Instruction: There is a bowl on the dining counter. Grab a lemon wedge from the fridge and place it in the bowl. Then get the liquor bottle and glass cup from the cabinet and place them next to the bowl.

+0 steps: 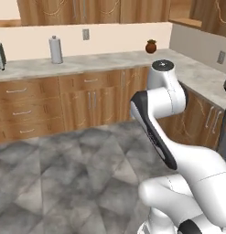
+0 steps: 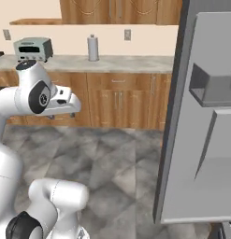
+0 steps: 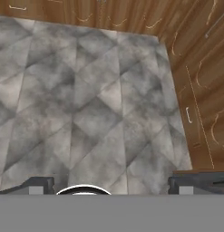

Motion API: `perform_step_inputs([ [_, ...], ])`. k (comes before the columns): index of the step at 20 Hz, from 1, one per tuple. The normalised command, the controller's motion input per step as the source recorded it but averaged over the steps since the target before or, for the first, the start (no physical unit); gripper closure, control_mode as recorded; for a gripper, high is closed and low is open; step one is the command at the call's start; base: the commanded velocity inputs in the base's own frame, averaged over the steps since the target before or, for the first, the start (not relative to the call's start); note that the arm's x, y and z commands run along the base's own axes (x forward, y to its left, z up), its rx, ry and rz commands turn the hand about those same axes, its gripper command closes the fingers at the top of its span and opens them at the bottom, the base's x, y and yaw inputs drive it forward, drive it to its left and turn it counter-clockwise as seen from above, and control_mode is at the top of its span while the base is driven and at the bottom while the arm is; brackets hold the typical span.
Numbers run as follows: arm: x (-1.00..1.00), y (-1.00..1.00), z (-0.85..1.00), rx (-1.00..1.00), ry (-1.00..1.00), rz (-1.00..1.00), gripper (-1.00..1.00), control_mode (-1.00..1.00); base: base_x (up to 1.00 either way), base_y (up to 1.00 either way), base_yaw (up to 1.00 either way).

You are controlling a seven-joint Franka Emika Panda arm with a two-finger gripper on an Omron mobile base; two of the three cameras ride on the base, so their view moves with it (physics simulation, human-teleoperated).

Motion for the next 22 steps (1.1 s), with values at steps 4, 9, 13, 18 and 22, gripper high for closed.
perform_step_inputs([
  [4, 0.00, 0.00, 0.00, 0.00, 0.00, 0.00, -1.00, 1.00, 1.00, 0.30, -0.26],
  [9, 0.00, 0.00, 0.00, 0.00, 0.00, 0.00, -1.00, 1.00, 1.00, 0.28, -0.36],
  [13, 0.00, 0.00, 0.00, 0.00, 0.00, 0.00, -1.00, 1.00, 1.00, 0.31, -0.44],
  [18, 0.00, 0.00, 0.00, 0.00, 0.00, 0.00, -1.00, 1.00, 1.00, 0.30, -0.50],
  [22, 0.00, 0.00, 0.00, 0.00, 0.00, 0.00, -1.00, 1.00, 0.97, 0.28, -0.53],
])
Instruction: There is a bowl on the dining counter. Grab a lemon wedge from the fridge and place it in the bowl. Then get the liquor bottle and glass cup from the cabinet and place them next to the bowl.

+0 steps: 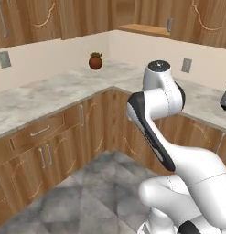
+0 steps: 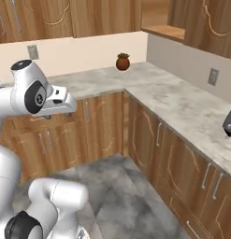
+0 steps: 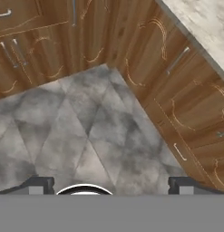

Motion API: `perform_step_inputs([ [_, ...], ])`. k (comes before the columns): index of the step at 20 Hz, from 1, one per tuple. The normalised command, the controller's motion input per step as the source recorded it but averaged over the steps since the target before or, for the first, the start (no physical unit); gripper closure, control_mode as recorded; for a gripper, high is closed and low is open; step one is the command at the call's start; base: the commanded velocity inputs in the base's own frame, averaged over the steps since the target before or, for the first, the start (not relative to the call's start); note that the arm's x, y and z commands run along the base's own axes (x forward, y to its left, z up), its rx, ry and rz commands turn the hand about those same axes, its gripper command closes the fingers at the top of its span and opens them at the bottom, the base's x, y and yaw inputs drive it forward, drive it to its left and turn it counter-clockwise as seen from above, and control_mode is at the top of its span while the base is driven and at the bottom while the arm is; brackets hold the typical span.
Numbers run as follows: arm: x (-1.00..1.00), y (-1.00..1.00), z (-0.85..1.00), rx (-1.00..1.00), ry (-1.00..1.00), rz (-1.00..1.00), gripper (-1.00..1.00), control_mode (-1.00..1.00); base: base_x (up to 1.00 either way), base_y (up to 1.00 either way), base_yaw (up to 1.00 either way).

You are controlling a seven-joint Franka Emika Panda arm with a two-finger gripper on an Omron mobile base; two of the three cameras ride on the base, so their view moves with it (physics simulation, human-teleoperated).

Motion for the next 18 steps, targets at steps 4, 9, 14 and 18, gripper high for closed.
perform_step_inputs([
  [4, 0.00, 0.00, 0.00, 0.00, 0.00, 0.00, -1.00, 1.00, 0.95, 0.26, -0.53],
  [9, 0.00, 0.00, 0.00, 0.00, 0.00, 0.00, -1.00, 1.00, 0.89, 0.22, -0.52],
  [14, 0.00, 0.00, 0.00, 0.00, 0.00, 0.00, -1.00, 1.00, 0.77, 0.23, -0.51],
  [18, 0.00, 0.00, 0.00, 0.00, 0.00, 0.00, -1.00, 1.00, 0.71, 0.29, -0.48],
])
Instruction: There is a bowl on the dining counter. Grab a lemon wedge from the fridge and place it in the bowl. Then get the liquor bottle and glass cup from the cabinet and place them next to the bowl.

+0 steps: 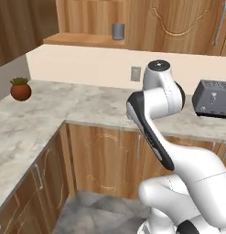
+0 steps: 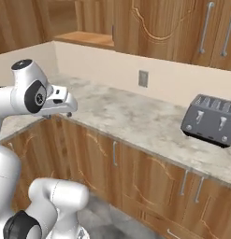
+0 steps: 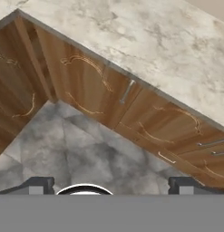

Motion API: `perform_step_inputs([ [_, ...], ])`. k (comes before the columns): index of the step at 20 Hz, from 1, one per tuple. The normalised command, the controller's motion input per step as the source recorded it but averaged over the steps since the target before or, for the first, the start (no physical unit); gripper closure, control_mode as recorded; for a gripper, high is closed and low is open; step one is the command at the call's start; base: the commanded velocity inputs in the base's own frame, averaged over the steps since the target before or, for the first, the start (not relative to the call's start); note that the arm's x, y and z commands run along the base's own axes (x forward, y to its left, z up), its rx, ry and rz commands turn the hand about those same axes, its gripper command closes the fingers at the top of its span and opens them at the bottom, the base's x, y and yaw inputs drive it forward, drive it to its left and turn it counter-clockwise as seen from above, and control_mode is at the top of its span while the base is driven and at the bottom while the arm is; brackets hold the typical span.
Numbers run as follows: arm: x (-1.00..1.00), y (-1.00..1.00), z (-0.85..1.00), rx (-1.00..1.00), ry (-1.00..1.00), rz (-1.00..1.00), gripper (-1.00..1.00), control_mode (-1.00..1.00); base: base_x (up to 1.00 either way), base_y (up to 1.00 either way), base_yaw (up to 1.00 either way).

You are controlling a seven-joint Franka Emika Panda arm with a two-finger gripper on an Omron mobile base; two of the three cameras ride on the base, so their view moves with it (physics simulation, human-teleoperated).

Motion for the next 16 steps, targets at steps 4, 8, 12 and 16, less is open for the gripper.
perform_step_inputs([
  [4, 0.00, 0.00, 0.00, 0.00, 0.00, 0.00, -1.00, 1.00, 0.54, 0.38, -0.46],
  [8, 0.00, 0.00, 0.00, 0.00, 0.00, 0.00, -1.00, 1.00, 0.46, 0.47, -0.44],
  [12, 0.00, 0.00, 0.00, 0.00, 0.00, 0.00, -1.00, 1.00, 0.61, 0.60, -0.37],
  [16, 0.00, 0.00, 0.00, 0.00, 0.00, 0.00, -1.00, 1.00, 0.97, 0.59, -0.21],
])
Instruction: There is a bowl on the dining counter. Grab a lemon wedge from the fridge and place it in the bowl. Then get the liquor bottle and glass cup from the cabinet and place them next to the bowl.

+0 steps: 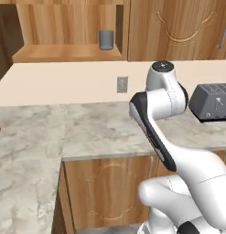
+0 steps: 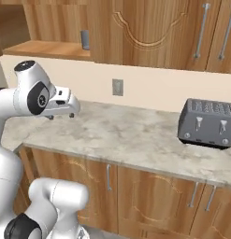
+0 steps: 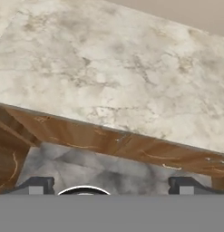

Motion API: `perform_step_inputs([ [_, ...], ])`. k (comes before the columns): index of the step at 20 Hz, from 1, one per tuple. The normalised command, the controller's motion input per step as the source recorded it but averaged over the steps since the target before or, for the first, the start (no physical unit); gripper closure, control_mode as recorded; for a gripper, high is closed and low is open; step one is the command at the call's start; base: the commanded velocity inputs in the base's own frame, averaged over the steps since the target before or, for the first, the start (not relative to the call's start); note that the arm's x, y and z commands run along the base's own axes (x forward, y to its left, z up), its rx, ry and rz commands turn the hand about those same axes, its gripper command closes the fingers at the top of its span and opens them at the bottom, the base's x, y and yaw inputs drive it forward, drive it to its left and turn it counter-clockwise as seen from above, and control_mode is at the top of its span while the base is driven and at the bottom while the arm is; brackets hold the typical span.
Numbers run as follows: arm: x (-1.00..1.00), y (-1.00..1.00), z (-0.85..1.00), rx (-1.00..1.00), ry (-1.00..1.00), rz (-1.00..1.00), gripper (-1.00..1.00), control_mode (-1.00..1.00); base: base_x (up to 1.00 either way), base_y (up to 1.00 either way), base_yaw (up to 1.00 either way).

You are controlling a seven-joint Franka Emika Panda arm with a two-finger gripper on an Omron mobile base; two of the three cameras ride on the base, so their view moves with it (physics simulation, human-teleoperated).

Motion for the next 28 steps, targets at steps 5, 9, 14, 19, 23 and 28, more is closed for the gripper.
perform_step_inputs([
  [5, 0.00, 0.00, 0.00, 0.00, 0.00, 0.00, -1.00, 1.00, 0.99, 0.48, -0.15],
  [9, 0.00, 0.00, 0.00, 0.00, 0.00, 0.00, -1.00, 1.00, 0.91, 0.53, -0.14],
  [14, 0.00, 0.00, 0.00, 0.00, 0.00, 0.00, -1.00, 1.00, 0.44, 0.57, -0.17],
  [19, -0.18, 0.24, 0.41, 0.00, -0.17, -0.06, -1.00, -1.00, 0.00, 0.11, -0.02],
  [23, -0.38, 0.12, 0.62, -0.01, -0.34, -0.02, -1.00, -1.00, 0.00, 0.00, 0.00],
  [28, 0.00, 0.31, 0.67, -0.24, -0.37, 0.06, -1.00, -1.00, 0.00, 0.00, 0.00],
])
